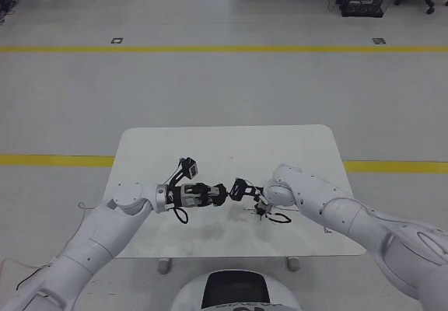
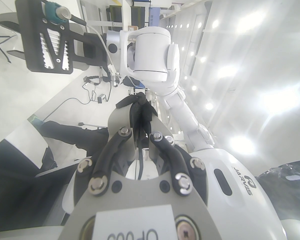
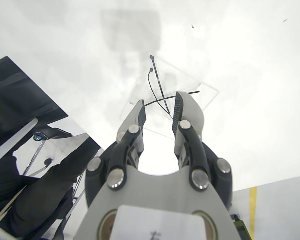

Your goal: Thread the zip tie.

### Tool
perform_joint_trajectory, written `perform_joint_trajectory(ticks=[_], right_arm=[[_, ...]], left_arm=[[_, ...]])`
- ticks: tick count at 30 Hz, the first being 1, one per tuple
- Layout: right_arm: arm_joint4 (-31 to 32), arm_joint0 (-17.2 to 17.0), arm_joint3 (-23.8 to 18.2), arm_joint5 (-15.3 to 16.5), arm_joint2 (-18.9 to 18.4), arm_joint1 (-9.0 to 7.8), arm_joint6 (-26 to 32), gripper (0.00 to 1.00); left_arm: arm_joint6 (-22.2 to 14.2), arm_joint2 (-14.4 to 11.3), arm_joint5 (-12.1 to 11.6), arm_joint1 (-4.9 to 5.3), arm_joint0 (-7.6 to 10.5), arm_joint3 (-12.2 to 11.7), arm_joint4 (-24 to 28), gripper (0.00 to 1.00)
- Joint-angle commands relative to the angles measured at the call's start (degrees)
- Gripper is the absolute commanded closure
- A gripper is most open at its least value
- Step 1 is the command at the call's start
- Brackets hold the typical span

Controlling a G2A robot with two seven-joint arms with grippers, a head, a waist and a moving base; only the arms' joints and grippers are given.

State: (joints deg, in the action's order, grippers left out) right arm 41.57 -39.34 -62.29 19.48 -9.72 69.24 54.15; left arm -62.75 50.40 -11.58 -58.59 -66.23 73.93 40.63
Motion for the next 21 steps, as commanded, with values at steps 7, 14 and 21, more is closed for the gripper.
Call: perform_joint_trajectory(ticks=[7, 14, 21], right_arm=[[1.42, -0.59, 2.80, 0.00, -0.02, 1.64, -0.60, 0.75], [2.98, -0.97, 4.81, 0.00, -0.02, 3.08, -1.22, 0.83], [3.73, -1.20, 6.79, 0.00, -0.02, 4.59, -0.74, 0.82]], left_arm=[[0.00, 0.00, 0.00, 0.00, 0.00, 0.00, 0.00, 1.00], [0.00, 0.00, 0.00, 0.00, 0.00, 0.00, 0.00, 1.00], [0.00, 0.00, 0.00, 0.00, 0.00, 0.00, 0.00, 1.00]])
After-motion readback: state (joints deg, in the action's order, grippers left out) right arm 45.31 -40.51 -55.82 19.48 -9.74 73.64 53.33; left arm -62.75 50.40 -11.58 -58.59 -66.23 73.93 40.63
